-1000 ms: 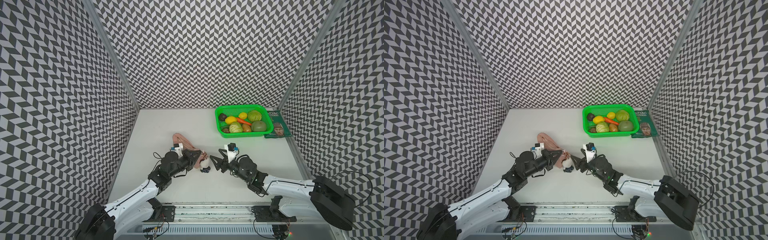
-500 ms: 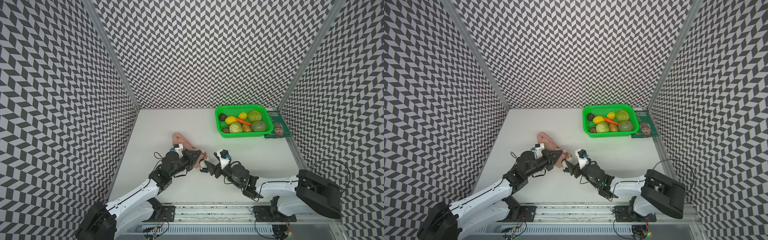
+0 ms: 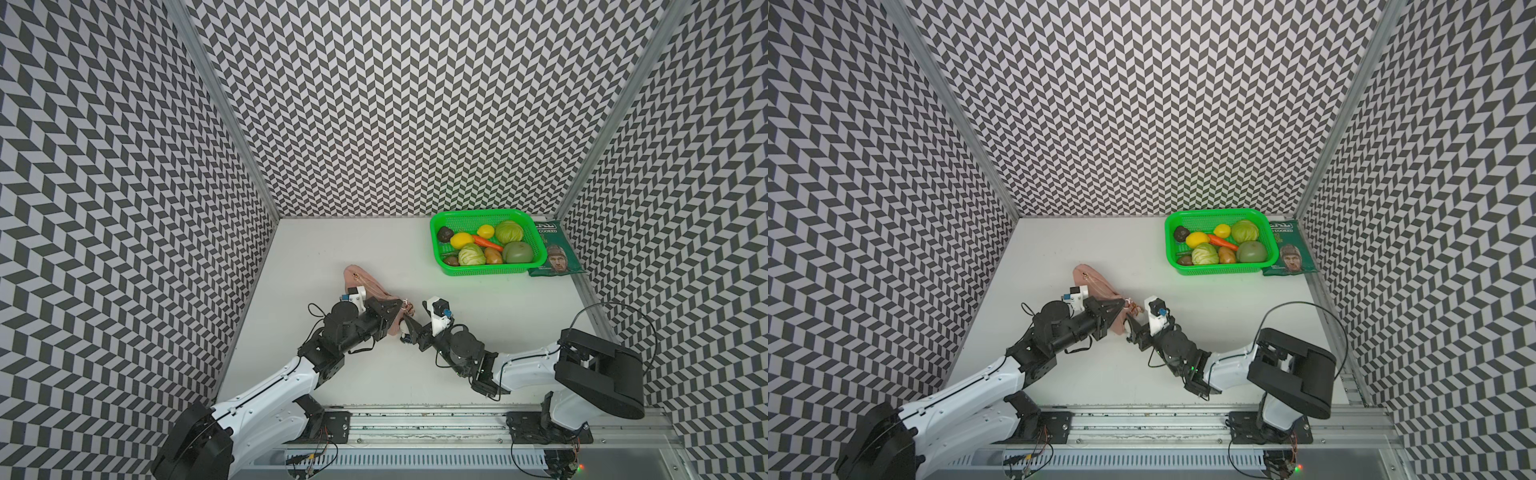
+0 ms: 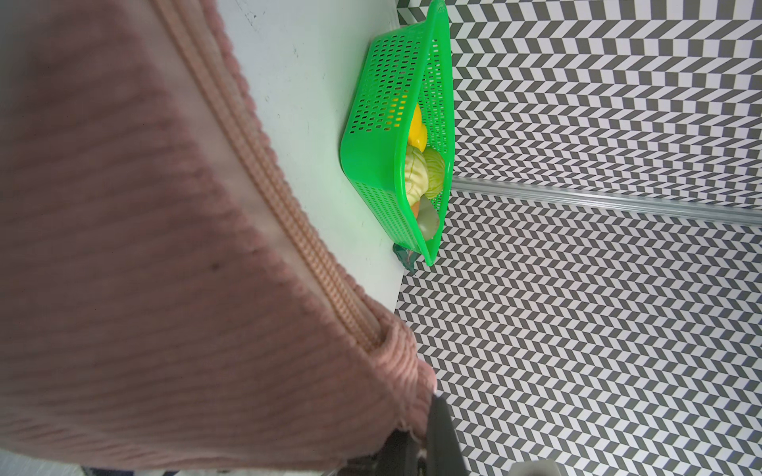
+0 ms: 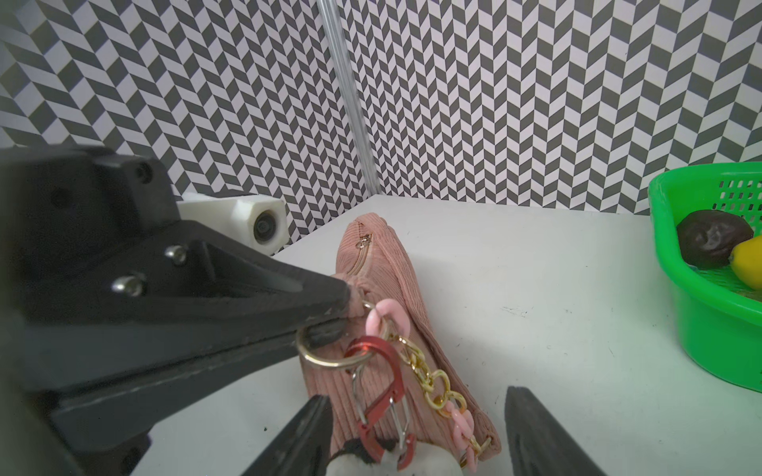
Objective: Remove the decoration from the bag
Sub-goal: Remove the decoration item from the bag.
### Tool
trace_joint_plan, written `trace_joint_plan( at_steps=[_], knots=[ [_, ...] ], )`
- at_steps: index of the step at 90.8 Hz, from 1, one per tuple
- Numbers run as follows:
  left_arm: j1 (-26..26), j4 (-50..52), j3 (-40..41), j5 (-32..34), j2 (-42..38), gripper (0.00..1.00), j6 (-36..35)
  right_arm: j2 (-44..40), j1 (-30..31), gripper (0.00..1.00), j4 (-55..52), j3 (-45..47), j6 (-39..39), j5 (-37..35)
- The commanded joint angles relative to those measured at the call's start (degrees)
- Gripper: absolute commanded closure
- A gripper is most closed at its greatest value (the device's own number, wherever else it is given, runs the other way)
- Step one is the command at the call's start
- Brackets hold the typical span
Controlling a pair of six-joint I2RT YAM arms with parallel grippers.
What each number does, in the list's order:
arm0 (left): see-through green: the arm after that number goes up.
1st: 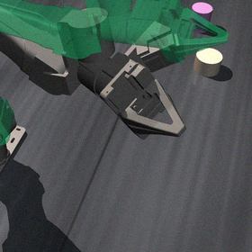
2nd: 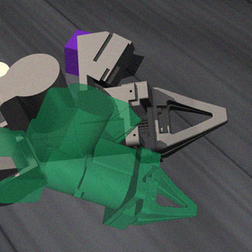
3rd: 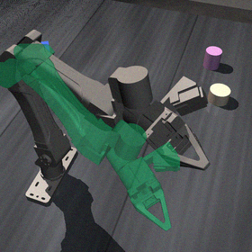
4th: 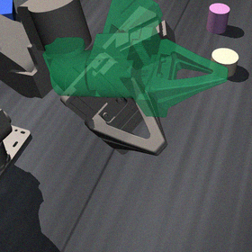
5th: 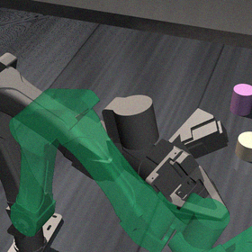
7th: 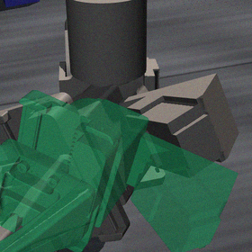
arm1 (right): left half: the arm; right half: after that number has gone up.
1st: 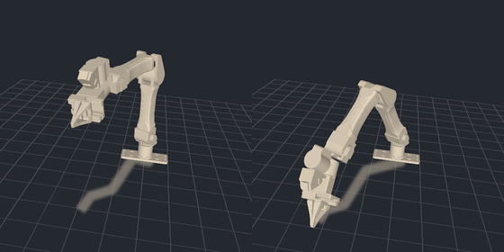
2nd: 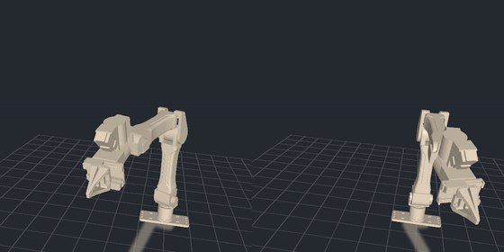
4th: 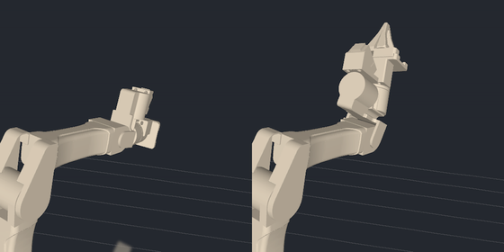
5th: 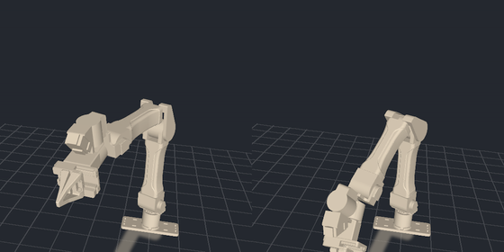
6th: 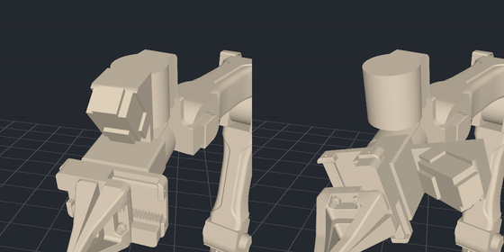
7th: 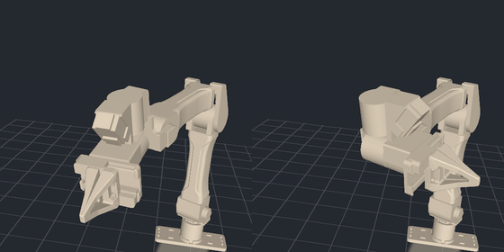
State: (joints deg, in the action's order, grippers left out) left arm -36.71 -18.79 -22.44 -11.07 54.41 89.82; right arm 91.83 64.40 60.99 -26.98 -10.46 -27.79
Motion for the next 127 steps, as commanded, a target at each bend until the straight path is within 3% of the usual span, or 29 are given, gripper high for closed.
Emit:
trace_joint_plan(
  at_steps=[1,20,78,127],
  knots=[
    [0.32,-2.31,-2.07,0.77,-0.48,1.0,-0.17,1.56,0.37,0.34,4.52,-1.67,0.59,-2.16],
    [0.32,-2.13,-2.05,0.82,-0.54,1.0,-0.08,3.88,0.74,0.38,4.71,-2.91,1.29,-3.42],
    [0.23,-1.74,-2.17,1.28,-0.45,1.0,-0.08,13.32,5.88,0.47,14.32,-7.42,9.97,-21.7],
    [0.23,-1.87,-2.08,1.31,-0.28,1.0,0.0,13.72,6.02,0.51,15.85,-7.34,11.43,-22.33]
  ],
)
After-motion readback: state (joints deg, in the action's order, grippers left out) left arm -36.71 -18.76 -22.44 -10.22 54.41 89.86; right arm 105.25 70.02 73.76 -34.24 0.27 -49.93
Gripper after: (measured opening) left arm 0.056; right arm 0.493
